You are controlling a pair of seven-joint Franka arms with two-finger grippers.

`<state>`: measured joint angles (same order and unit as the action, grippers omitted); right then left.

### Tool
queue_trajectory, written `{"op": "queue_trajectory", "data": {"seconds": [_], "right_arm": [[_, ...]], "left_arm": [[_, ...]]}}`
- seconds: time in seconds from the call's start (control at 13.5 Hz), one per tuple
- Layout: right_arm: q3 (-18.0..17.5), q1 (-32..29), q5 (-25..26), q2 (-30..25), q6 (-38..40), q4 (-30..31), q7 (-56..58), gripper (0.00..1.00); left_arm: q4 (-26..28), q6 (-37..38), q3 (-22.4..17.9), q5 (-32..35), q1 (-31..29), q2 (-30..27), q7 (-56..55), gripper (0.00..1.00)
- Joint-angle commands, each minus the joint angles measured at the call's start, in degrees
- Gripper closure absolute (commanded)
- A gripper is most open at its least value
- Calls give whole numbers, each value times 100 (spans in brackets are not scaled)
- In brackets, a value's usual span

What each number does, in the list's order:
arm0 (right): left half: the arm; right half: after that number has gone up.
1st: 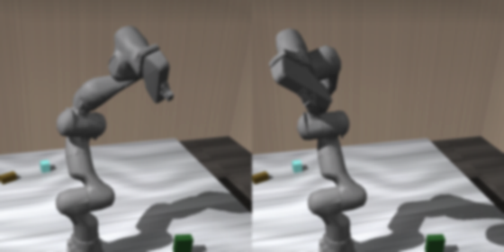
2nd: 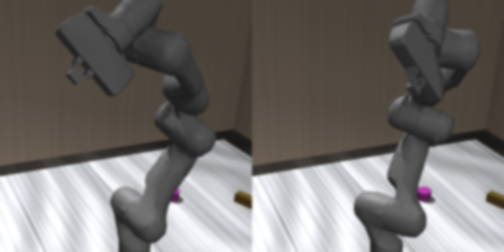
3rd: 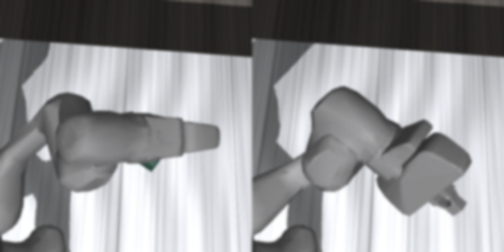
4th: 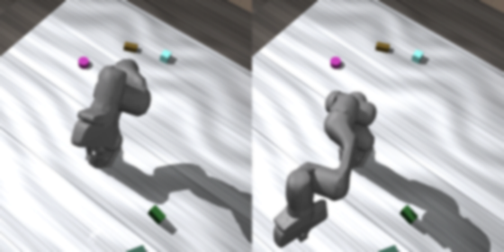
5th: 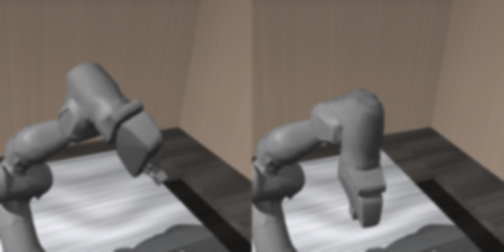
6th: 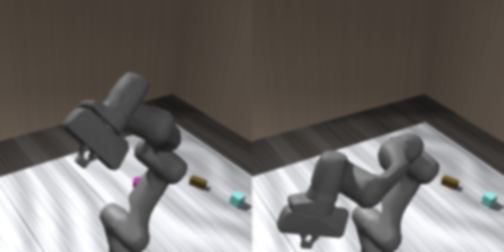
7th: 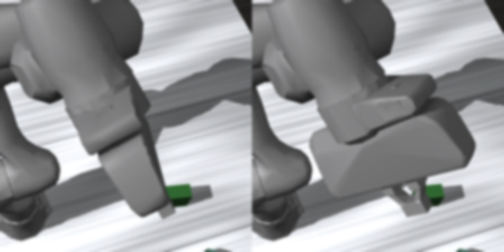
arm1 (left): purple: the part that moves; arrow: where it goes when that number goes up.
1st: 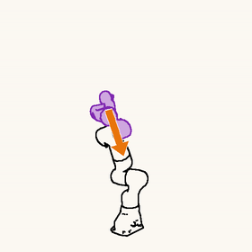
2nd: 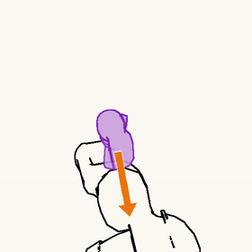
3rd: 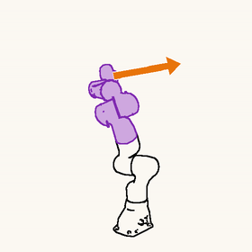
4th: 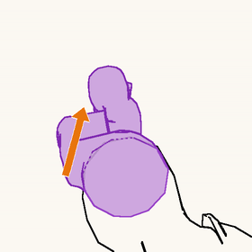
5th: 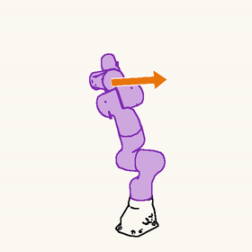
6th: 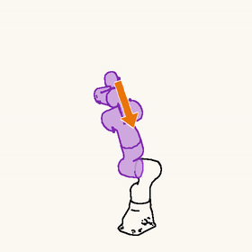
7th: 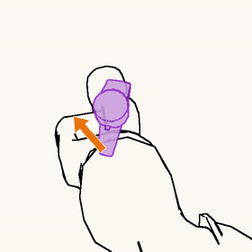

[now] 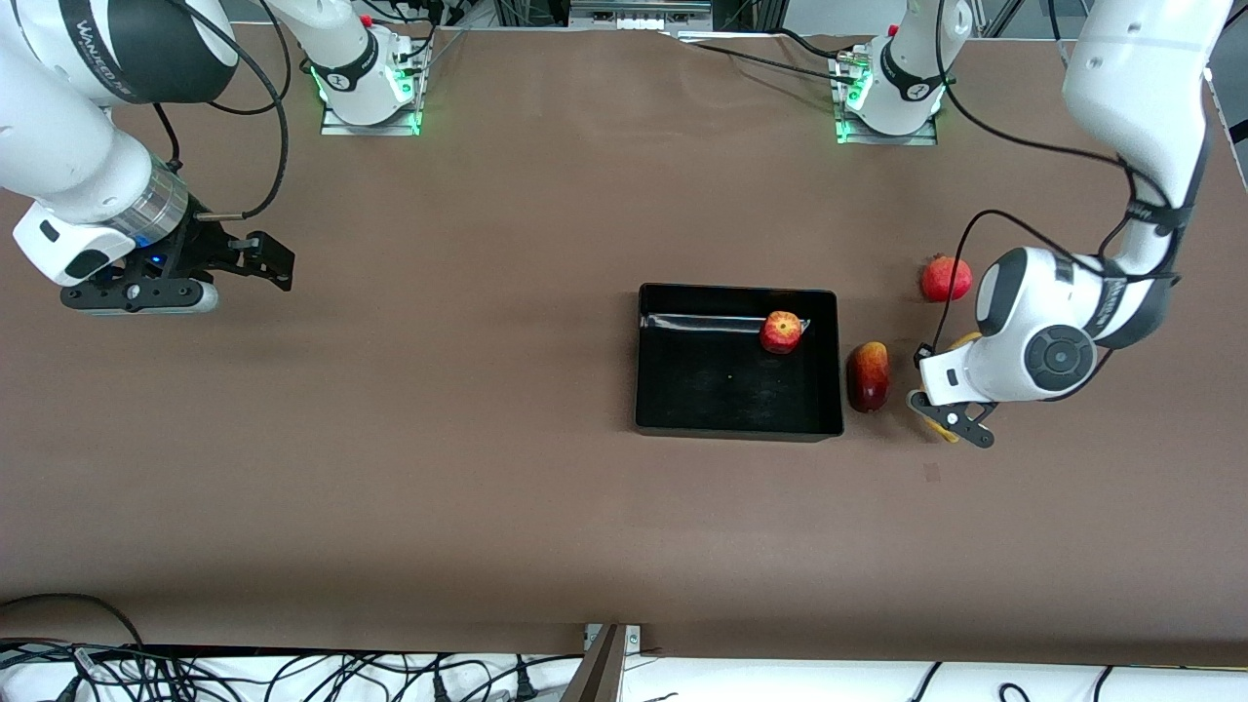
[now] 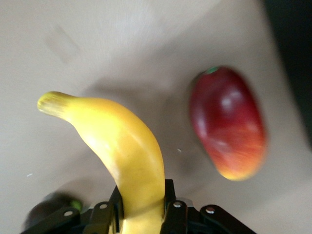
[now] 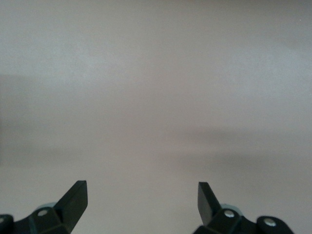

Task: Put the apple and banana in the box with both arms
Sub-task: 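Carry the banana into the black tray and open the left gripper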

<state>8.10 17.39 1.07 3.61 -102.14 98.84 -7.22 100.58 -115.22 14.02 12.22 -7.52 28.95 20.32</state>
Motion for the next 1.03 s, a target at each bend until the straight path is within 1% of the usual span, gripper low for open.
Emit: {"op": "queue_trajectory", "data": {"seconds": [0.0,0.07,0.15,0.22,0.37,0.44,0.59,0.74,0.89,0.96], "right_arm": [[-18,1,-37,79,89,-93,89,0],[-18,10,-37,53,98,-93,106,0],[-18,10,-37,18,159,-102,124,0],[-18,10,-37,9,229,-128,133,0],[-18,10,-37,-26,457,-181,177,0],[-27,10,-37,-27,519,-225,177,0],[-27,10,-37,-27,528,-278,194,0],[-27,10,-45,-35,546,-278,185,0],[-45,10,-46,-70,668,-278,159,0],[-114,10,-54,-88,678,-278,150,0]], "left_arm": [[-678,964,547,-298,-5,-259,-97,100],[-907,1150,697,-465,74,-233,-194,100],[-1083,1204,846,-579,249,-224,-299,100],[-1250,1195,909,-615,503,-180,-500,100],[-1567,1160,918,-895,1056,153,-1368,100],[-1707,1091,918,-932,1312,363,-1903,100],[-1928,583,918,-932,1882,811,-3088,100],[-1929,-49,909,-915,2279,1128,-4093,100],[-1920,-543,901,-923,2377,1384,-4325,100],[-1920,-658,901,-871,2386,1489,-4326,100]]}}
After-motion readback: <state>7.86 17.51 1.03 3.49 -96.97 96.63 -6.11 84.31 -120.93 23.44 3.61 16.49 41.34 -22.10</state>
